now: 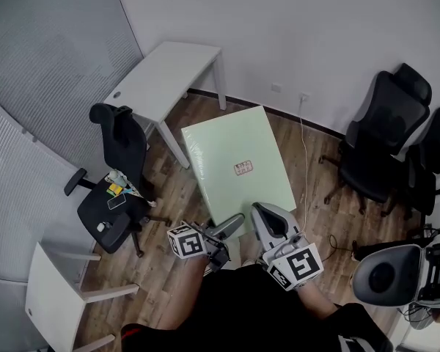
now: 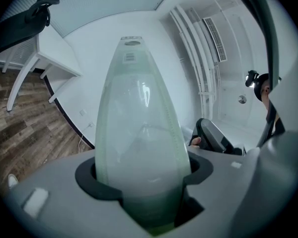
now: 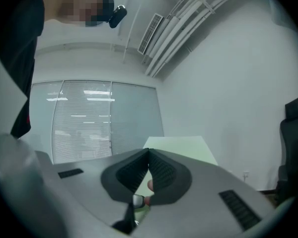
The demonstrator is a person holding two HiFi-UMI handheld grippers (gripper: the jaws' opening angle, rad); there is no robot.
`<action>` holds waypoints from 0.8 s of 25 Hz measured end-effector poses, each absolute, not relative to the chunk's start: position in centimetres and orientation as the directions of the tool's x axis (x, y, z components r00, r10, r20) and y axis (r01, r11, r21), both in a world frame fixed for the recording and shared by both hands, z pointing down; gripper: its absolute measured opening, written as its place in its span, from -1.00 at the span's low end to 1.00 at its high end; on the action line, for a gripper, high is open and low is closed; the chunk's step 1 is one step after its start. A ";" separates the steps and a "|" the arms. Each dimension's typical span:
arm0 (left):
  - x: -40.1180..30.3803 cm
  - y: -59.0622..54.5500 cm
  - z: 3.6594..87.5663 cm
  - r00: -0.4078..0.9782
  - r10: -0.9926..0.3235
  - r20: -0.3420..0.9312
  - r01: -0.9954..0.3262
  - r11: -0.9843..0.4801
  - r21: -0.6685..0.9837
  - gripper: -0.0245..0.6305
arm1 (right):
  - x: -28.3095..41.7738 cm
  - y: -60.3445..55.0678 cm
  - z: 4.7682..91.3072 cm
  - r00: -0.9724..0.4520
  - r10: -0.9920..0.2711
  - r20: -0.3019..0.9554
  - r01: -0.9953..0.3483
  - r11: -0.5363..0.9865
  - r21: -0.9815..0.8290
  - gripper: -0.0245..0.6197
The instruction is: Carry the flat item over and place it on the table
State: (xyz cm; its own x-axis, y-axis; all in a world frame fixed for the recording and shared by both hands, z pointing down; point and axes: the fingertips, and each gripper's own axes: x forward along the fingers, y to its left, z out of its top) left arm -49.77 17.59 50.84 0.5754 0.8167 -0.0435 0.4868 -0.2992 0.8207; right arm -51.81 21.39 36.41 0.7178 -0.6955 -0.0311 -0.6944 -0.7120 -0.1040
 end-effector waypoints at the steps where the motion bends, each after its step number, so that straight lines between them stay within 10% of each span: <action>1: -49.4 17.5 50.9 0.575 0.817 -0.045 0.489 -0.299 0.819 0.05 | -51.5 21.2 36.5 0.717 -0.696 -0.030 -0.695 -0.712 -0.100 -0.92; 20: -34.2 12.8 51.2 0.611 0.790 -0.046 0.463 -0.310 0.830 0.05 | -35.5 17.1 37.3 0.707 -0.707 0.022 -0.696 -0.701 -0.155 -0.93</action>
State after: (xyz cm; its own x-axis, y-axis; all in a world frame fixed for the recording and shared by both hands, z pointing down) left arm -34.25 12.83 51.25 0.6109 0.7904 -0.0457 0.4631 -0.3099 0.8303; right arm -35.54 17.07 37.30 0.7073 -0.7065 0.0221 -0.6957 -0.7014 -0.1549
